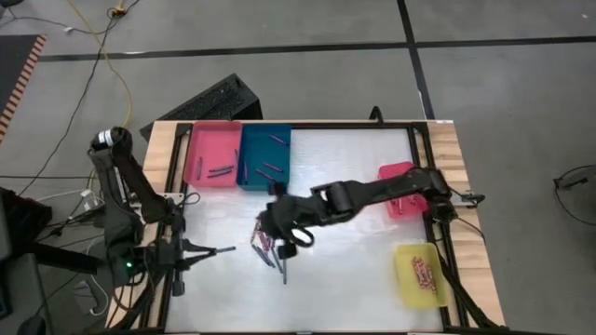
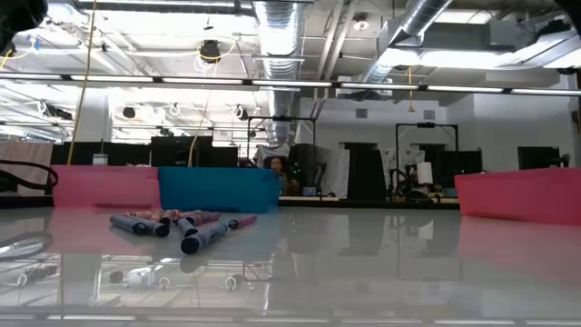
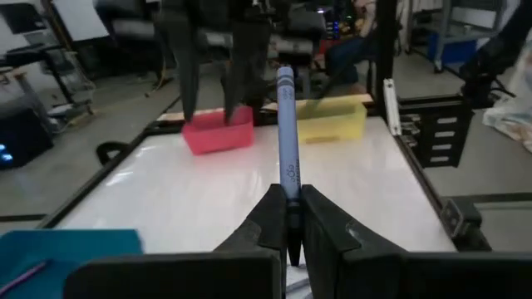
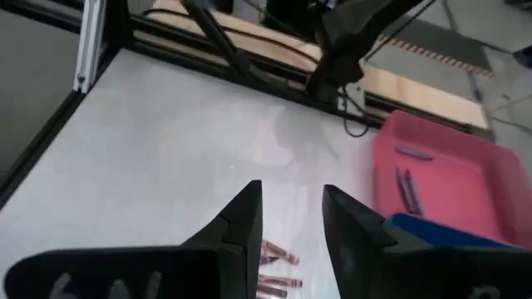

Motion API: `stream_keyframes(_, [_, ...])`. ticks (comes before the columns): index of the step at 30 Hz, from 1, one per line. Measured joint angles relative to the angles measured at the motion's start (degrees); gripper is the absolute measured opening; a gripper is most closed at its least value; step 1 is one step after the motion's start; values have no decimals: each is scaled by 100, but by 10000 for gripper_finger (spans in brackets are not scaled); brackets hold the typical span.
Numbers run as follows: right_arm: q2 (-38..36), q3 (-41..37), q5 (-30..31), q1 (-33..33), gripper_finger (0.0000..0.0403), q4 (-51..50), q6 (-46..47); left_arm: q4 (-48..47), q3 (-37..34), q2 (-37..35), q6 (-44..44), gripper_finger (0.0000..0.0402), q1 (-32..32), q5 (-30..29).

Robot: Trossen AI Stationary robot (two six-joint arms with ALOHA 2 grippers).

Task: Sort crayons
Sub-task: Put the blue crayon into the large red bin

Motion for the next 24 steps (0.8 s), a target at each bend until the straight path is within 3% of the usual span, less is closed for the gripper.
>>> stream_keyframes(6, [626,-13,-1202,-521,122,619,-36,-423,0,-268,-207,5,-414,-421])
stream_keyframes(11, [1344,-10,-2452,-869,122,1824,55,-731,0,-408,-367,5,-712,-709])
stream_keyframes(18, [2055,-20,-3748,-1158,122,3678,698,-1487,2,-517,-1090,5,-1169,-1285])
stream_keyframes(24, [2095,-10,-3959,-1180,122,4677,749,-2521,2,-522,-2375,5,-1340,-1346])
